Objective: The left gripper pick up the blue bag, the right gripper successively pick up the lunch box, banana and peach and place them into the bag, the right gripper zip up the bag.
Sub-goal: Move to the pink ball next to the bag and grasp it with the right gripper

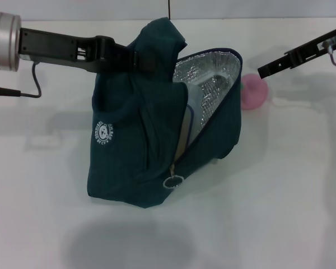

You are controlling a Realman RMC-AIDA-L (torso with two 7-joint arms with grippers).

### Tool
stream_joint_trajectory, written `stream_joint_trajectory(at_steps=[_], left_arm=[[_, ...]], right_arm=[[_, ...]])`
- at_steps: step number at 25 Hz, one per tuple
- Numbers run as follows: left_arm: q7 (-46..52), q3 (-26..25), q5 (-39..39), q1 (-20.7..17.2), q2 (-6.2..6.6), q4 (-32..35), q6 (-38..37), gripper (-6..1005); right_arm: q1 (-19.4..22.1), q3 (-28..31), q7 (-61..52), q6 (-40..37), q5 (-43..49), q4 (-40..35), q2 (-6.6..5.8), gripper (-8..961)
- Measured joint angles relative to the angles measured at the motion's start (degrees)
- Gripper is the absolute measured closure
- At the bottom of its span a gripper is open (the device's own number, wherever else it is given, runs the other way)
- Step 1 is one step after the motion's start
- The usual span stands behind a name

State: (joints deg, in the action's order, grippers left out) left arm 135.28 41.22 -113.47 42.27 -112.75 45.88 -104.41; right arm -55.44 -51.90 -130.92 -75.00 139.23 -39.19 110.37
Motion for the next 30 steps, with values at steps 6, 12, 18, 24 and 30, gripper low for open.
stream_joint_trajectory(at_steps=[6, 12, 18, 24, 30], left_arm=[[-0.5, 0.0, 0.0, -0.1, -0.09, 0.0, 0.0, 962], [-0.8, 0.0, 0.0, -0.4, -0.10, -0.1, 0.0, 962], [-1.1, 0.0, 0.0, -0.6, -0.18, -0.1, 0.0, 962], [-1.1, 0.0, 0.0, -0.5, -0.19, -0.1, 0.0, 961], [-1.2, 0.1, 0.0, -0.5, -0.26, -0.1, 0.0, 961]], right_arm=[[0.2, -0.7, 0.9, 3.7, 0.5, 3.0, 1.01, 221], [0.6, -1.7, 2.6, 8.0, 0.5, 4.1, 2.91, 220], [1.1, -1.8, 4.0, 11.5, 0.5, 4.4, 4.66, 220], [0.8, -2.3, 4.3, 13.7, 0.2, 6.9, 4.87, 220], [1.1, -2.9, 4.9, 14.8, 0.0, 7.4, 4.96, 219]])
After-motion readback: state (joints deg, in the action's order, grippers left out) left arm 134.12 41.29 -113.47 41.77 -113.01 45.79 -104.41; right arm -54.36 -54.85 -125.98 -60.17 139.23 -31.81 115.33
